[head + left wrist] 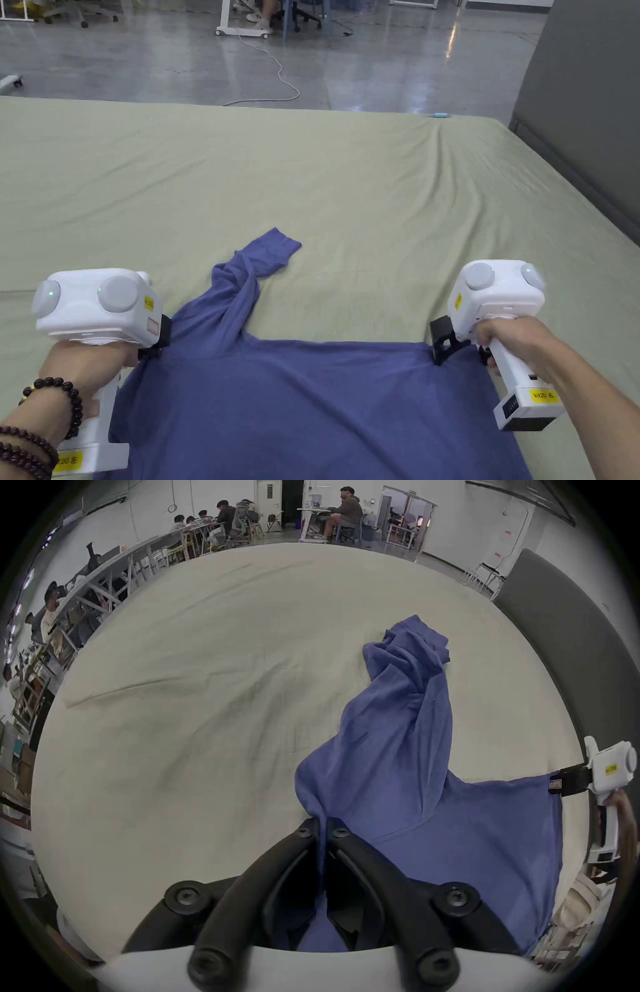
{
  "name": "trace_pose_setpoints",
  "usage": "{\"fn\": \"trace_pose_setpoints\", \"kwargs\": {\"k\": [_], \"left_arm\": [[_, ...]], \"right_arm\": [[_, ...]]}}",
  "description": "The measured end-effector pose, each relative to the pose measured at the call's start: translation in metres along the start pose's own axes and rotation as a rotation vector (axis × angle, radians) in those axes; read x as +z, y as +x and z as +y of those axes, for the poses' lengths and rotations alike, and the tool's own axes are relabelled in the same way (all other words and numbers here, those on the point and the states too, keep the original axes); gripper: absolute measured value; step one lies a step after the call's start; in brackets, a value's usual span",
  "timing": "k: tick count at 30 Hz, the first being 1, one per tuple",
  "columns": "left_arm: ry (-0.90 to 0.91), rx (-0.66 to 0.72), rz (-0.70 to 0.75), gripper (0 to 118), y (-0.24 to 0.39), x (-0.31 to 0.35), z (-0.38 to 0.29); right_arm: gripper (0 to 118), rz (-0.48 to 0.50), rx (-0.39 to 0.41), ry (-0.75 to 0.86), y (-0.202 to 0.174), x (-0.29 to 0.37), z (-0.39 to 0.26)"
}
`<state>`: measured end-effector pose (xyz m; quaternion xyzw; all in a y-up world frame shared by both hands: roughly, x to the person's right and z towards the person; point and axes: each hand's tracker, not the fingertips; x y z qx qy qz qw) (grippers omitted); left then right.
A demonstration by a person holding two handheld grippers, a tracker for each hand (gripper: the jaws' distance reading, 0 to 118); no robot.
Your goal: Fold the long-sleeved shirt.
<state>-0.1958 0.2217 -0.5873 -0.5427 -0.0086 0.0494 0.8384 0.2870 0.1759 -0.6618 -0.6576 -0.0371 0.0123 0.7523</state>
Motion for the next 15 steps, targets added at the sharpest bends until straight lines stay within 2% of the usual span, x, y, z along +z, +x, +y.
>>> {"fn": "trace_pose_setpoints", "kwargs": {"k": [2, 3, 4, 5, 6, 8, 9, 13, 15], "left_arm": [[-0.002, -0.003, 0.008, 0, 0.003, -0.001, 0.0], [-0.003, -0.002, 0.01, 0, 0.003, -0.002, 0.0], [-0.002, 0.003, 0.009, 0, 0.003, -0.001, 0.0], [0.001, 0.003, 0.003, 0, 0.005, 0.002, 0.0], [0.014, 0.003, -0.013, 0, 0.005, 0.007, 0.001], [0.072, 0.002, -0.036, 0, 0.004, 0.021, 0.006], [0.084, 0.001, -0.04, 0, 0.004, 0.031, 0.009], [0.193, 0.02, -0.101, 0, 0.002, 0.084, 0.03], [0.269, 0.033, -0.153, 0, 0.001, 0.116, 0.043]], "right_arm": [[67, -0.009, -0.002, 0.006, -0.002, 0.003, -0.003], [58, -0.011, 0.002, 0.009, -0.004, 0.007, -0.004], [44, -0.018, 0.008, 0.014, -0.006, 0.013, -0.005], [17, -0.023, 0.013, 0.02, -0.008, 0.019, -0.005], [0, 0.019, 0.029, 0.039, -0.008, 0.027, -0.006], [0, -0.025, 0.061, 0.062, -0.01, 0.051, -0.011], [0, -0.015, 0.086, 0.101, -0.009, 0.067, -0.012], [0, 0.062, 0.074, 0.227, -0.002, 0.138, -0.01], [0, 0.07, 0.097, 0.304, -0.001, 0.18, -0.008]]}}
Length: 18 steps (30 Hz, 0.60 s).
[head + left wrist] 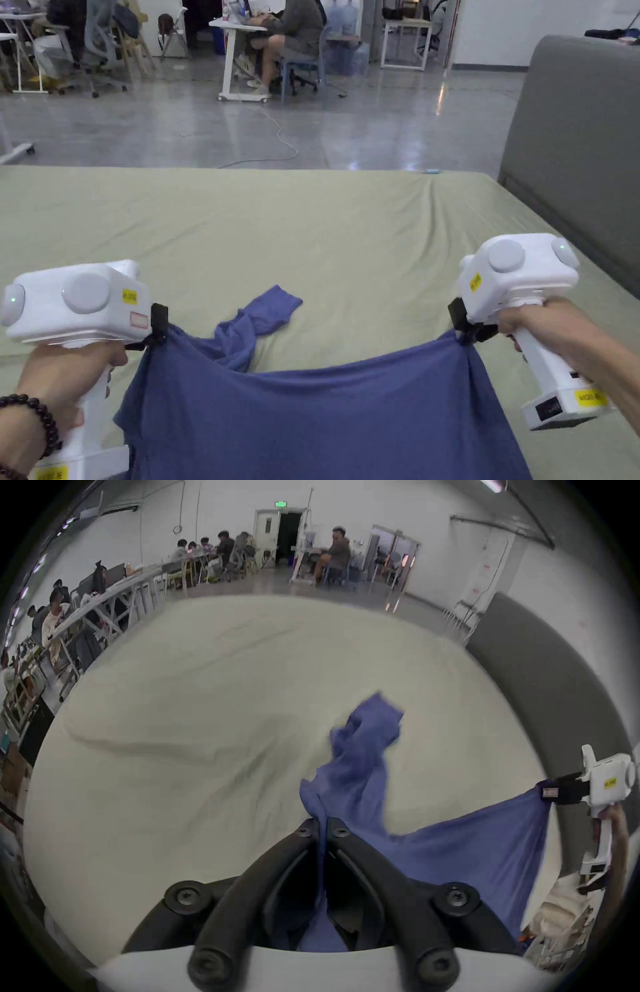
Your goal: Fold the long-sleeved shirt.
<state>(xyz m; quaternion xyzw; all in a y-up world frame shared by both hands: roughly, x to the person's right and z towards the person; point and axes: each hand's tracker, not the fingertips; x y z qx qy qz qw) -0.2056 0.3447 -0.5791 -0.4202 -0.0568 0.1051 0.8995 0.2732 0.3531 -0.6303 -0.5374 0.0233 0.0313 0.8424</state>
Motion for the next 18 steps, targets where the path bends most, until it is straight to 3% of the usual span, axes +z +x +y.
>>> {"fn": "trace_pose_setpoints", "kwargs": {"k": [9, 12, 18], "left_arm": [[0.307, -0.024, -0.066, 0, 0.036, 0.137, 0.147], [0.417, -0.043, -0.057, 0, 0.055, 0.184, 0.203], [0.582, -0.095, -0.068, 0, 0.093, 0.267, 0.293]], "right_arm": [[0, -0.007, 0.0, 0.349, 0.009, 0.192, 0.092], [0, -0.058, -0.021, 0.464, 0.012, 0.246, 0.131], [0, -0.086, -0.139, 0.704, 0.021, 0.34, 0.2]]}}
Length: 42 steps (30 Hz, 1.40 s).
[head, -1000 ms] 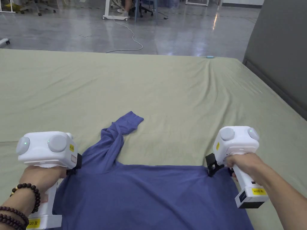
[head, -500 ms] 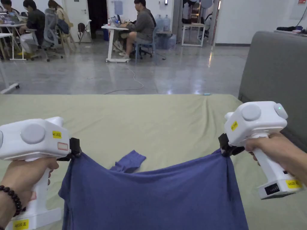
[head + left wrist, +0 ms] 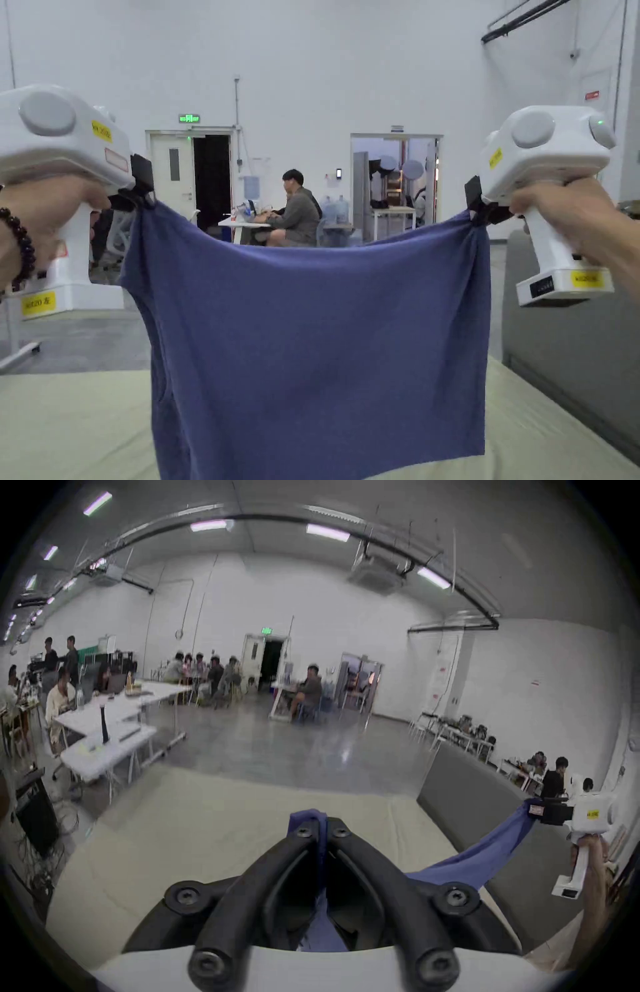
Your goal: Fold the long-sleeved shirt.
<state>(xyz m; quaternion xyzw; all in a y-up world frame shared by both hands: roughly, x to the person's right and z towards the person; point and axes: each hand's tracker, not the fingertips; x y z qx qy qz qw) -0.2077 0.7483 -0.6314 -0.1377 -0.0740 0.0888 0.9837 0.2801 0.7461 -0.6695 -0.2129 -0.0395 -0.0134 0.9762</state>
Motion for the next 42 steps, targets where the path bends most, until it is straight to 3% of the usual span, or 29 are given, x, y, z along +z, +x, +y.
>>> {"fn": "trace_pose_setpoints", "kwargs": {"k": [3, 6, 16, 27, 31, 35, 42], "left_arm": [[0.081, -0.03, 0.072, 0, 0.008, 0.008, 0.037], [0.164, -0.004, 0.046, 0, 0.006, 0.016, 0.064], [0.17, -0.039, 0.045, 0, 0.009, 0.023, 0.055], [-0.04, -0.049, 0.083, 0, -0.028, -0.053, -0.076], [-0.096, -0.066, 0.082, 0, -0.036, -0.064, -0.119], [-0.111, -0.047, 0.054, 0, -0.037, -0.045, -0.143], [-0.204, -0.045, 0.045, 0, -0.045, 0.032, -0.199]], "right_arm": [[0, -0.019, -0.06, 0.067, 0.004, 0.009, 0.04], [0, -0.001, -0.131, 0.119, 0.008, 0.021, 0.062], [0, -0.015, -0.13, 0.122, 0.007, 0.015, 0.061], [0, 0.001, -0.111, -0.122, 0.005, -0.079, -0.085], [0, -0.002, -0.067, -0.215, 0.004, -0.094, -0.139], [0, 0.039, -0.109, -0.227, 0.008, -0.089, -0.162], [0, 0.047, 0.028, -0.264, 0.007, -0.012, -0.225]]}}
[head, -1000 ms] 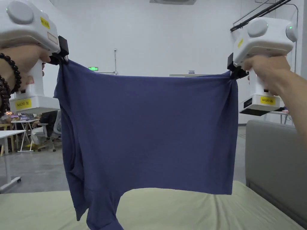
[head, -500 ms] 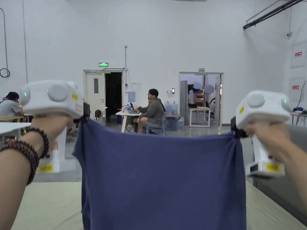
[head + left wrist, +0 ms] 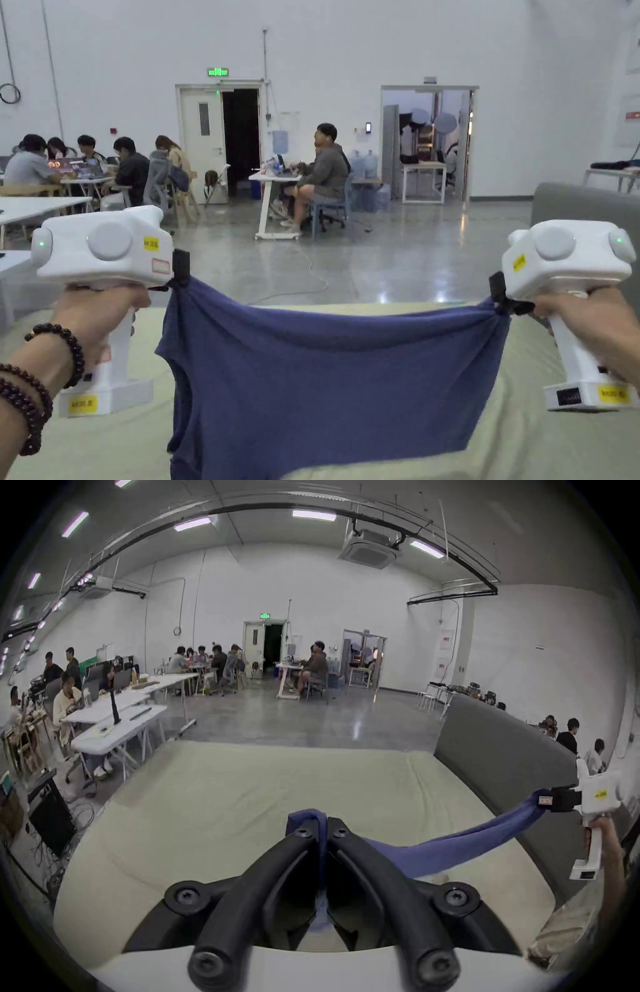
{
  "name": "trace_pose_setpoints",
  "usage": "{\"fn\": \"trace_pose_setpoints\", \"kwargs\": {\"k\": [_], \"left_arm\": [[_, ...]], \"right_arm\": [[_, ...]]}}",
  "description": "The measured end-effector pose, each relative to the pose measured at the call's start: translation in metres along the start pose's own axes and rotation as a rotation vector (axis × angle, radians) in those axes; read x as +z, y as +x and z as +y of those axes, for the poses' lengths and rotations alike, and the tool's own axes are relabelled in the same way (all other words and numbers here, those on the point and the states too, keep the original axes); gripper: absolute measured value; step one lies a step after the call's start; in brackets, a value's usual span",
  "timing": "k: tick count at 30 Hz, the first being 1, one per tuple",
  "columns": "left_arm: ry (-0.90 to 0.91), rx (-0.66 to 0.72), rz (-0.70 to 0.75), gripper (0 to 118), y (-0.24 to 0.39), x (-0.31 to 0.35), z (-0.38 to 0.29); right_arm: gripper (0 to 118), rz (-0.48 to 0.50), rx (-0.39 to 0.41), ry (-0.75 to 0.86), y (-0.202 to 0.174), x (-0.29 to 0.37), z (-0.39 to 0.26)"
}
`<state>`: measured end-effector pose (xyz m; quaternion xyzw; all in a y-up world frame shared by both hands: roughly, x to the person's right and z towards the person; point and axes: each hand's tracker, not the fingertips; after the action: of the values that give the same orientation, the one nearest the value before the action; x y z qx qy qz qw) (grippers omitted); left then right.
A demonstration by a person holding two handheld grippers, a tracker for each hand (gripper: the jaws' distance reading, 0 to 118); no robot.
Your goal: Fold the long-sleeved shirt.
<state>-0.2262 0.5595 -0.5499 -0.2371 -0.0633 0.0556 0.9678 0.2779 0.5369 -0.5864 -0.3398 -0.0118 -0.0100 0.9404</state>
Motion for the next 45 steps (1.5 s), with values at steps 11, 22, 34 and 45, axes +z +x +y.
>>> {"fn": "trace_pose_setpoints", "kwargs": {"k": [11, 22, 34, 45], "left_arm": [[-0.353, -0.059, -0.042, 0, -0.006, 0.065, -0.205], [-0.855, -0.158, -0.088, 0, -0.008, 0.095, -0.402], [-0.779, -0.159, -0.123, 116, -0.003, 0.102, -0.372], [-0.509, -0.283, -0.048, 0, 0.046, 0.053, -0.284]], "right_arm": [[0, 0.02, 0.116, -0.234, 0.005, 0.044, -0.222], [0, 0.103, 0.231, -0.724, 0.036, 0.033, -0.413], [106, 0.025, 0.303, -0.66, 0.039, 0.05, -0.398], [0, 0.02, 0.181, -0.416, -0.009, 0.019, -0.319]]}}
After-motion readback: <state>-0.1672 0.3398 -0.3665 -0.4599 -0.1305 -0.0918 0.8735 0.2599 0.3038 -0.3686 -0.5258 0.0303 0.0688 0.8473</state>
